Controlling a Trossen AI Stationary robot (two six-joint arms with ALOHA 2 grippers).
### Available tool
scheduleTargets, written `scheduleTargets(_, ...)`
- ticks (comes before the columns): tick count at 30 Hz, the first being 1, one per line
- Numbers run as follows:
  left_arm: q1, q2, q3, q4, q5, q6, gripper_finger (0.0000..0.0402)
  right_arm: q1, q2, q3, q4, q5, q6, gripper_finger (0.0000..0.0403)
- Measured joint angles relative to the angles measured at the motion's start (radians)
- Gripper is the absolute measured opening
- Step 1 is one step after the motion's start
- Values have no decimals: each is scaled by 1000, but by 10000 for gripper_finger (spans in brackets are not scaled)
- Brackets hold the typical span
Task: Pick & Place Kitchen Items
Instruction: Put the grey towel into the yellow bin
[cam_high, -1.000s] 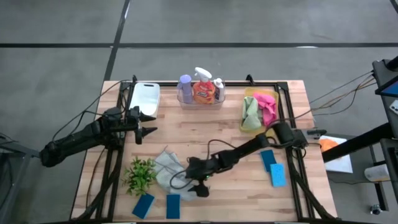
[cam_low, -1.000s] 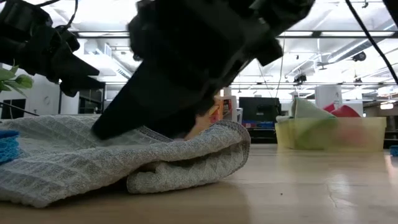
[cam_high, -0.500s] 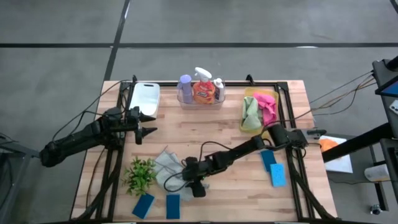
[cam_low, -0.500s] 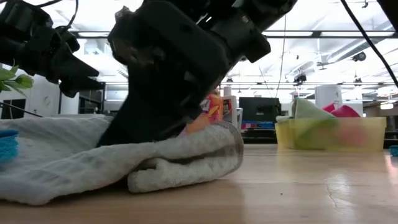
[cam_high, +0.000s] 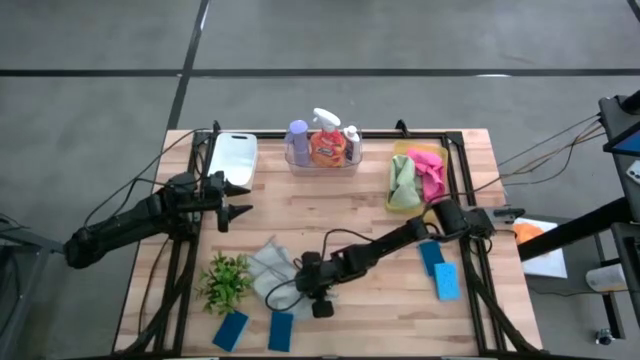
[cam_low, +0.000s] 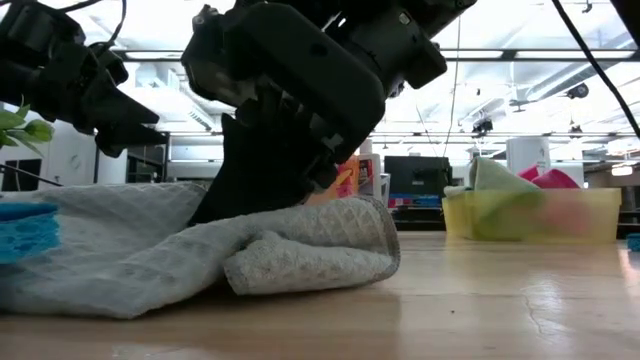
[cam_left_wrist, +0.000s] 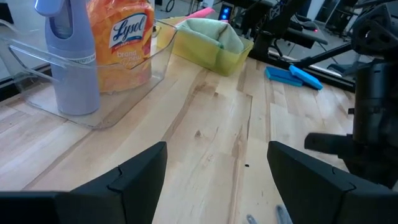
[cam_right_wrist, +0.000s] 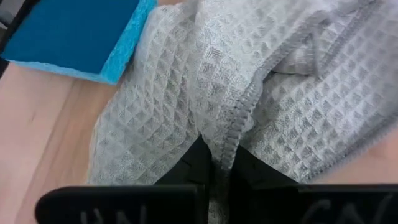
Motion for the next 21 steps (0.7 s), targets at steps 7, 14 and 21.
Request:
scheduleTargets(7,0,0,0,0,0,0,287,-1,-101,0,-110,147,-49,19)
scheduleTargets(14,0,0,0,-1,0,0,287,1,-226,-41,-113,236,-106,18)
scheduleTargets(21,0,0,0,-1,0,-1,287,0,-377,-296,277,253,-159,18)
